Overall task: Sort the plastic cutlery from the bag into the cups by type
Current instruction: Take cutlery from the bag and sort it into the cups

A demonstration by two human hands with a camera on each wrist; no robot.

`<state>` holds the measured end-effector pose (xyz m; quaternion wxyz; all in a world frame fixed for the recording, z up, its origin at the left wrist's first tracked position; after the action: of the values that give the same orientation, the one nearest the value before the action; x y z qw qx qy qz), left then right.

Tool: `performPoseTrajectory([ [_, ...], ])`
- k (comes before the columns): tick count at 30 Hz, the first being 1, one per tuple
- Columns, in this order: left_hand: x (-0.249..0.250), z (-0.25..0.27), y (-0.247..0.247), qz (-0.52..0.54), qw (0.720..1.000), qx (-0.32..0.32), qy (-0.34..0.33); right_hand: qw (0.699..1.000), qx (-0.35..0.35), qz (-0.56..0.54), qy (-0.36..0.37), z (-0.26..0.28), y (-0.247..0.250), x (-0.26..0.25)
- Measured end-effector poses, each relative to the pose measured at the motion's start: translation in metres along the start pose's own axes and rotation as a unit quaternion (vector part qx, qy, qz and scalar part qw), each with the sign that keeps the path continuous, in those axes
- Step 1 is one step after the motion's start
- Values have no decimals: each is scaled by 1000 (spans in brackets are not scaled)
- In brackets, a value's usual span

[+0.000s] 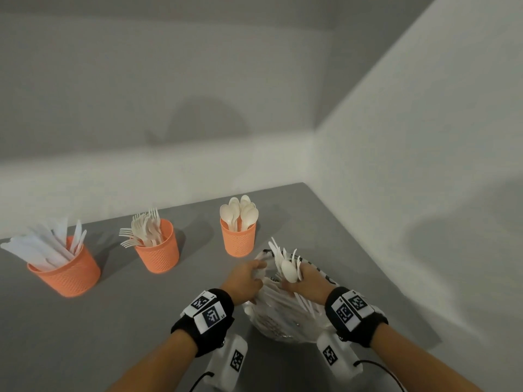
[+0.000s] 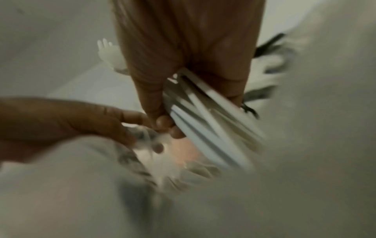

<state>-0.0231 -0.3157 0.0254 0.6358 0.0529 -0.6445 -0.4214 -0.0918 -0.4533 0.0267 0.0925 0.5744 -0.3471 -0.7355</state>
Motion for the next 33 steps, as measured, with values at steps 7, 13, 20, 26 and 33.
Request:
performPoseTrajectory([
  [7,-4,14,34,152,978,138,-17,980,41,-191,28,-3,20,-72],
  [13,-43,44,55,451,851,79,259,942,95,-320,26,-11,-14,-117],
  [20,-67,58,86,564,759,24,323,941,94,-323,-39,-3,-112,-147],
  [26,-82,65,110,563,765,64,307,940,93,-328,-20,4,-158,-168],
  [33,-112,74,154,419,877,118,201,949,76,-307,-4,-1,-179,-184],
])
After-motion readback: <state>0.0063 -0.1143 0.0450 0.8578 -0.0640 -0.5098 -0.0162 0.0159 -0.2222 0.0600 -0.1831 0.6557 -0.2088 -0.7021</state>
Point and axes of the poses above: each hand's wrist, its own z-axis away from the middle knuckle, its own y-axis out of the back of the hand, x = y × z, the point moved 4 cm from there along -z, towards the middle knuckle, and after that the axes turned 14 degrees about x, right-handed, at the moved point
